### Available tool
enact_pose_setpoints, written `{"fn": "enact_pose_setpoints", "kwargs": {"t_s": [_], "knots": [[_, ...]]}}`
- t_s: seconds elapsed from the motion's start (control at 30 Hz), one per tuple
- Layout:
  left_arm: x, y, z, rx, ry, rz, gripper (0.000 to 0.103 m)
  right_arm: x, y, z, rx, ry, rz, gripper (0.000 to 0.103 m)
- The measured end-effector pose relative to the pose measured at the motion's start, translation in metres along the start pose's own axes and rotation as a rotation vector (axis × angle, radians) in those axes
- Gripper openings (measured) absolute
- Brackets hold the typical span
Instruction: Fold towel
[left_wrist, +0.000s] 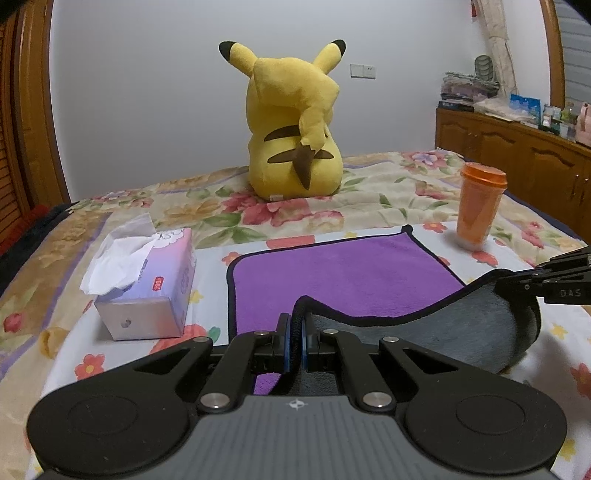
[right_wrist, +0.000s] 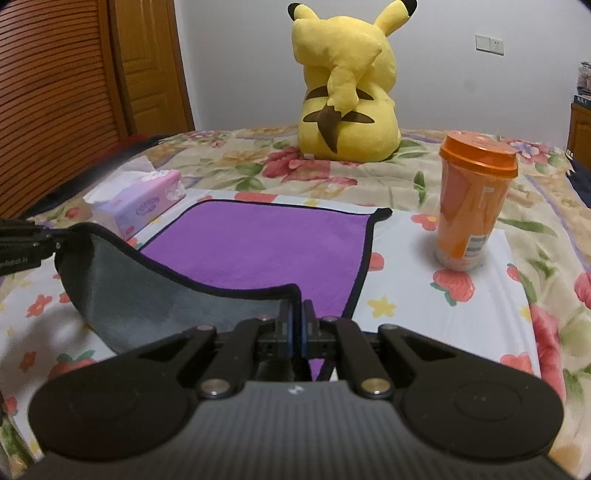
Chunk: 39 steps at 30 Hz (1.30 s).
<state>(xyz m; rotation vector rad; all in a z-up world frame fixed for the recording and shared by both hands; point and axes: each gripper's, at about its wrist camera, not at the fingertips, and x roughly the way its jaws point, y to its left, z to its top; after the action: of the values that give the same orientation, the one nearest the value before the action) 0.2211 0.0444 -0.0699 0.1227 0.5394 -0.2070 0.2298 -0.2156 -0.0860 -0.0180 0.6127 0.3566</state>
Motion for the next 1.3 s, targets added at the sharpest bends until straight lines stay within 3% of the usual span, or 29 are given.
{"fn": "enact_pose_setpoints", "kwargs": {"t_s": [0.67, 1.3], "knots": [[0.035, 0.013, -0.001, -0.001, 0.005, 0.026, 0.008, 0.026, -0.005, -0.006, -0.027, 0.013, -0.025, 0.005], [0.044, 0.028, 0.032, -0.042, -0.059, 0.031, 0.008, 0.035, -0.011, 0.029, -0.092, -0.088, -0.069, 0.005]]}}
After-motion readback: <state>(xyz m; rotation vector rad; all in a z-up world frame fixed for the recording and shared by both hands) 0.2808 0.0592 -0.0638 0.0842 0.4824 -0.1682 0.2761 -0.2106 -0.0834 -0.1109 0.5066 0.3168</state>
